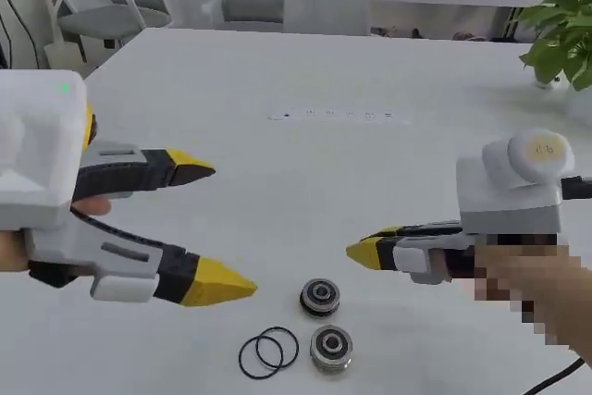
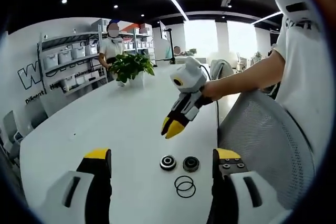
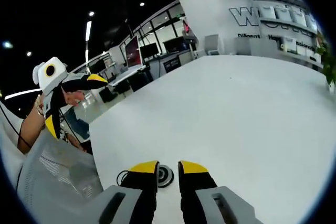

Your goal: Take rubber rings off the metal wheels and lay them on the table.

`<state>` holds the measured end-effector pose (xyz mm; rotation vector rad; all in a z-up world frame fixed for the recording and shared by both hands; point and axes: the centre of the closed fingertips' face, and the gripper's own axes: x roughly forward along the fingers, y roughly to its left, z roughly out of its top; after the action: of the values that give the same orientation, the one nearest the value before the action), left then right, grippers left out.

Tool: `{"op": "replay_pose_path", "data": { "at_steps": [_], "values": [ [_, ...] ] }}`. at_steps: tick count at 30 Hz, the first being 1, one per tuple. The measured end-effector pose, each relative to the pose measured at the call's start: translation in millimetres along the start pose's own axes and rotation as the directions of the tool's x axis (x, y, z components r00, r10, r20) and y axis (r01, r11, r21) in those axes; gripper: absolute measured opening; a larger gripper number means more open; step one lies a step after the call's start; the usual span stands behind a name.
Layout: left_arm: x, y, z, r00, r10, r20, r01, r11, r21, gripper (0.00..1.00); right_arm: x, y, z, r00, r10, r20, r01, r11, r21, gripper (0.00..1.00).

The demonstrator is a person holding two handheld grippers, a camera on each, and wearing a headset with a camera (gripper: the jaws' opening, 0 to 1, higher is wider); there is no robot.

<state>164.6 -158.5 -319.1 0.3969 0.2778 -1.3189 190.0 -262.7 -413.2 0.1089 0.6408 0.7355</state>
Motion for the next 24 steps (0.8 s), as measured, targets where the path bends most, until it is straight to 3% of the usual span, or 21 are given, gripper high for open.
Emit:
{"op": "replay_pose_path", "data": {
  "at_steps": [8,17,24],
  "values": [
    [24.9,5.0,24.2,0.9981,-0.059,0.02,0.057,0.997,0.06,0.77,-1.0,-10.2,-5.5,0.9998,-0.018,-0.005,0.018,1.0,0.023,0.12],
    [53.4,11.4,32.0,0.9944,-0.102,0.028,0.099,0.992,0.079,0.74,-0.7,-17.4,-13.3,0.9992,-0.032,-0.024,0.032,0.999,0.039,0.12],
    [77.4,15.0,34.6,0.9917,-0.112,0.063,0.109,0.992,0.058,0.7,0.6,-20.9,-17.8,0.9983,-0.039,-0.042,0.041,0.999,0.031,0.12]
  ]
}}
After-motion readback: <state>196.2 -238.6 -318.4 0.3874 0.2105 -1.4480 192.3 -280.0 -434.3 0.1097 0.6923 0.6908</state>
